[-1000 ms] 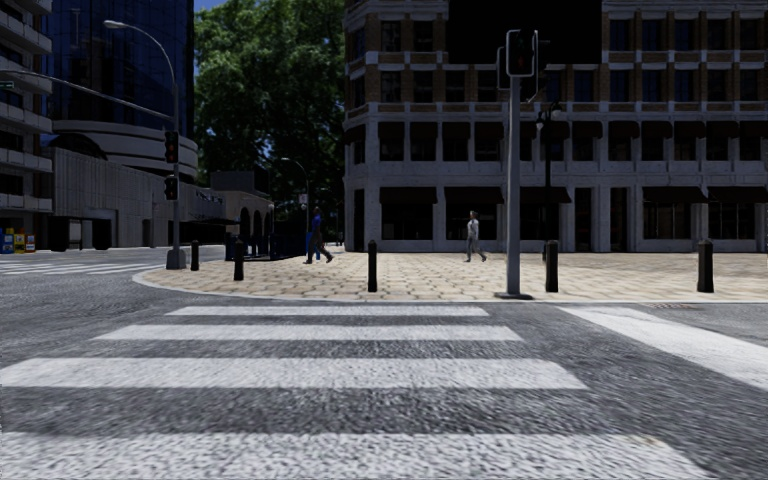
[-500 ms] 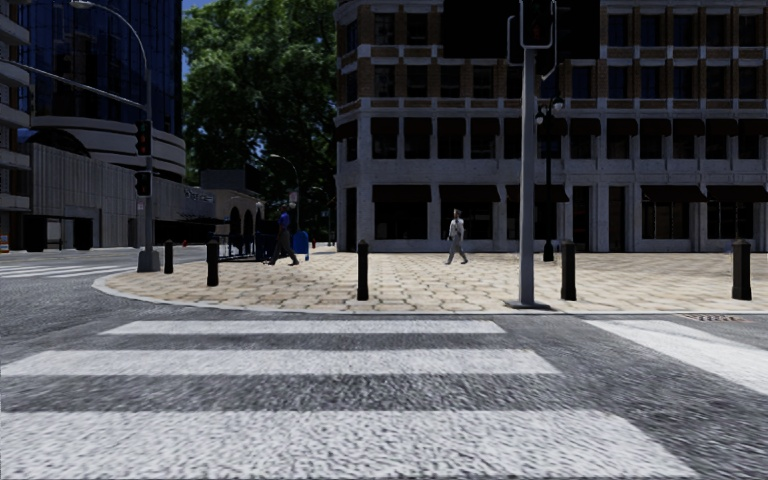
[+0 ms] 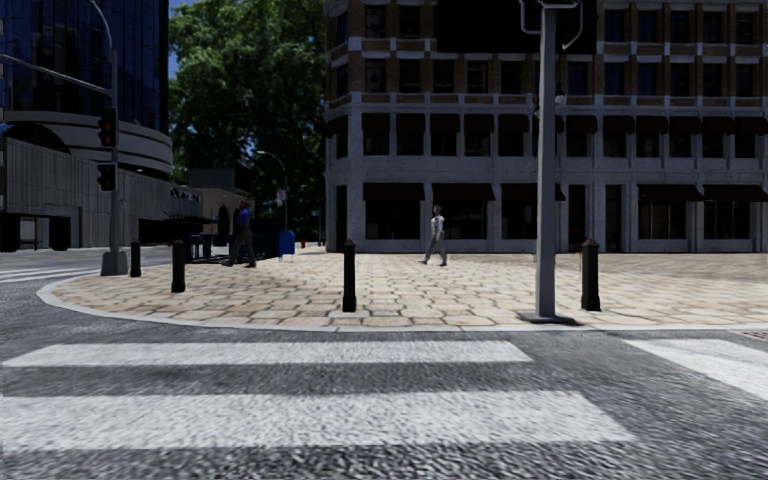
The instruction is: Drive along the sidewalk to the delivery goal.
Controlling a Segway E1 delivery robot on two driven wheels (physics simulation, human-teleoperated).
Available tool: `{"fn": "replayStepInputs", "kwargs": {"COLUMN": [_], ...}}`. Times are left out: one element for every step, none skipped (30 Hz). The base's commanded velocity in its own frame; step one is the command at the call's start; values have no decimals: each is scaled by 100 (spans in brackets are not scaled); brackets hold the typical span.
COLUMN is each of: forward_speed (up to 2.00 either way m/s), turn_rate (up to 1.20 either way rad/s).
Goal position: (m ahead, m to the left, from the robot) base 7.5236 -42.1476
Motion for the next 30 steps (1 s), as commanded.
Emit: {"fn": "replayStepInputs", "kwargs": {"forward_speed": [156,156,156,156,156,156,156,156,156,156,156,156,156,156,156,156,156,155,155,155,153,153,151,149,148,148,148,148,148,148], "turn_rate": [-19,-19,-19,-20,-20,-21,-22,-22,-22,-22,-22,-22,-22,-22,-23,-23,-23,-23,-23,-23,-23,-23,-23,-23,-23,-23,-23,-23,-23,-23]}}
